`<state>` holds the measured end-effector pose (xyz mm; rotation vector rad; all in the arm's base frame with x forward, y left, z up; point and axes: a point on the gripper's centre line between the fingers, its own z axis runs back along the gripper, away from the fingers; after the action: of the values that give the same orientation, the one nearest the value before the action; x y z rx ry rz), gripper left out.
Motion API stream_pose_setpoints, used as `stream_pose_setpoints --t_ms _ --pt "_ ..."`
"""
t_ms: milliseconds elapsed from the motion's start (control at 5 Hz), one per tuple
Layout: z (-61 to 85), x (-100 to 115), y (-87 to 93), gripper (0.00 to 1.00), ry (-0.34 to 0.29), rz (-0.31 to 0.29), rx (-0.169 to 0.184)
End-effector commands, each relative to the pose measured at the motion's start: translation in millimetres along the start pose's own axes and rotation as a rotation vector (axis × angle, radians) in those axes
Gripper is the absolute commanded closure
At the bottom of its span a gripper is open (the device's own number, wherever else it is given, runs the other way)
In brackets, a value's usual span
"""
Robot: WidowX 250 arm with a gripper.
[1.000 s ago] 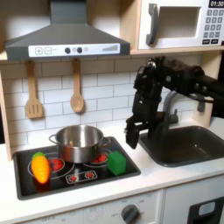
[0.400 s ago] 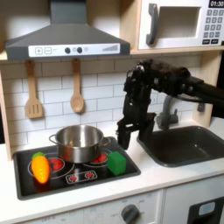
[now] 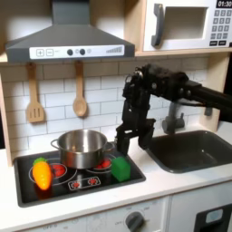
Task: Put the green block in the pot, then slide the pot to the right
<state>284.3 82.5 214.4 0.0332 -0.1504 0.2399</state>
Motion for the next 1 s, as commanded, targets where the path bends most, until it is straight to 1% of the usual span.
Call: stream_pose_setpoints --t_ms 0,400,600,800 --pt "-12.3 9 5.0 0.0 0.009 -0.005 0.016" --pt "-23.2 14 5.6 0.0 0.019 -0.024 0.016" --pt "-28.5 11 8.1 0.0 0.035 -0.022 0.015" --pt "-31.7 14 8.5 0.0 0.031 -0.029 0.013"
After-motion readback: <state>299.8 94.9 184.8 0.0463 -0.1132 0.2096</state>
